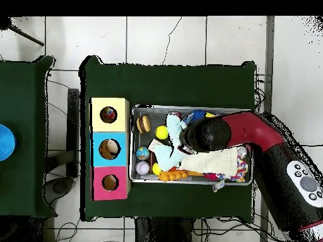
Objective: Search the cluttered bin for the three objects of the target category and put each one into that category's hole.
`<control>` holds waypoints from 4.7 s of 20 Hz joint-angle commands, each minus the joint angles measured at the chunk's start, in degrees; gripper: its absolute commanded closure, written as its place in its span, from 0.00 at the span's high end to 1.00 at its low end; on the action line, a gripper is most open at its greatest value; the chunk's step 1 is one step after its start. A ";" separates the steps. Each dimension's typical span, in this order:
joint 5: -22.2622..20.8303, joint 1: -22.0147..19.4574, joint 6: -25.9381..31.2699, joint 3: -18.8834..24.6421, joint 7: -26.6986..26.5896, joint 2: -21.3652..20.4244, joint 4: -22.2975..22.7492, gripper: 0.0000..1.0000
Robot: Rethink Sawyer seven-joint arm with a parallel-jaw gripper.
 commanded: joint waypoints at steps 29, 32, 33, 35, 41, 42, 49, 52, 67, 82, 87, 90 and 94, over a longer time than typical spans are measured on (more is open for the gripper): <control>-5.65 0.80 -12.68 -6.45 -3.76 7.96 -0.62 0.00; -4.16 0.74 -11.96 -6.77 -2.18 7.95 -0.19 0.00; -2.64 -0.19 -12.74 -5.64 -2.03 8.86 0.50 1.00; -2.51 0.48 -12.46 -6.11 -0.79 8.17 0.34 1.00; -6.42 2.78 -13.16 -8.52 -1.37 6.98 -1.36 1.00; -7.04 3.01 -13.82 -8.83 -1.43 7.32 -1.37 1.00; -14.28 6.21 -19.37 -14.37 1.39 11.36 -2.92 1.00; -16.64 6.74 -22.37 -16.02 2.51 14.23 -3.62 1.00; -10.36 3.30 -23.03 -14.66 -0.98 17.17 -2.62 0.00; 6.86 -2.22 4.10 -5.43 -13.76 -6.21 3.72 0.00; 5.83 -3.08 4.43 -3.10 -13.94 -5.92 4.48 0.00; 3.80 -3.41 4.60 -2.97 -14.84 -5.22 4.27 0.00; 1.60 -3.73 3.40 -3.23 -14.84 -4.18 4.42 0.00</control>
